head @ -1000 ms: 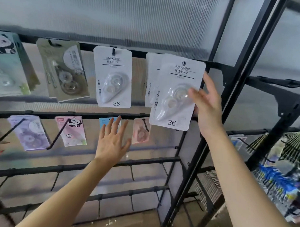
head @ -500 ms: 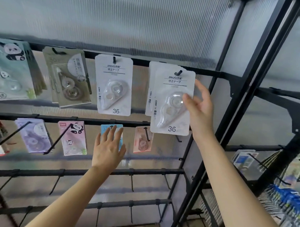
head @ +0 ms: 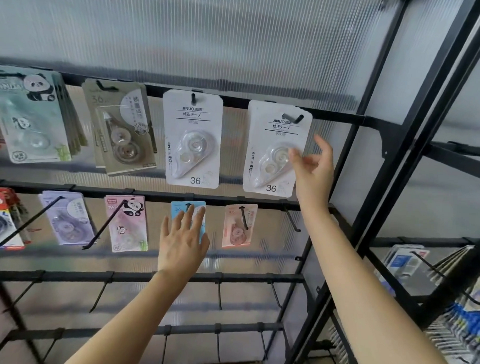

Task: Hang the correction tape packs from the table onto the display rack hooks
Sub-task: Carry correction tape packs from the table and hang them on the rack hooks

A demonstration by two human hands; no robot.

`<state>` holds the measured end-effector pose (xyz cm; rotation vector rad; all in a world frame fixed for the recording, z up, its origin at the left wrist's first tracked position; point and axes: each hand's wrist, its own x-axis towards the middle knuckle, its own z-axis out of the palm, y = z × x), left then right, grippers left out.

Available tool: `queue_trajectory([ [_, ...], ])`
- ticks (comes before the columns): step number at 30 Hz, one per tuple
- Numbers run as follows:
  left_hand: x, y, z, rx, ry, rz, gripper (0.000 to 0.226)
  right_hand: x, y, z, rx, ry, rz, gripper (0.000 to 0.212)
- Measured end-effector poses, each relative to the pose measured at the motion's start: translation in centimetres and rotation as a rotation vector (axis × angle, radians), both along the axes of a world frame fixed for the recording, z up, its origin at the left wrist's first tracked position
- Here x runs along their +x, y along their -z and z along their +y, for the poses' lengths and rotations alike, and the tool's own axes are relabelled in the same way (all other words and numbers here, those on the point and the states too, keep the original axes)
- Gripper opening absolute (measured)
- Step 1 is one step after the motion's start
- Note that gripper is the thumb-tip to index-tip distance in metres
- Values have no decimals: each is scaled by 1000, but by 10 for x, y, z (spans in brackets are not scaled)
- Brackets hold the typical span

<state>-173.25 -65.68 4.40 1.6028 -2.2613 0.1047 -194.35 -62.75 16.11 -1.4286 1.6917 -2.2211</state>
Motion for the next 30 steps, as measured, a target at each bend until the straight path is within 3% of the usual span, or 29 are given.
queue_trajectory([
  [5,1,-2,0,-6,9,-126,61,8,18,20,45,41,69,78],
  [12,3,-1,0,19,41,-94,62,25,75,74,292,45,260,76],
  [17,13,-4,22,-12,88,-201,68,38,107,107,439,96,451,73],
  [20,35,9,52,-58,164,-163,70,51,120,125,623,91,563,75],
  [30,157,70,175,147,127,-191,73,165,172,228,1175,16,853,77],
])
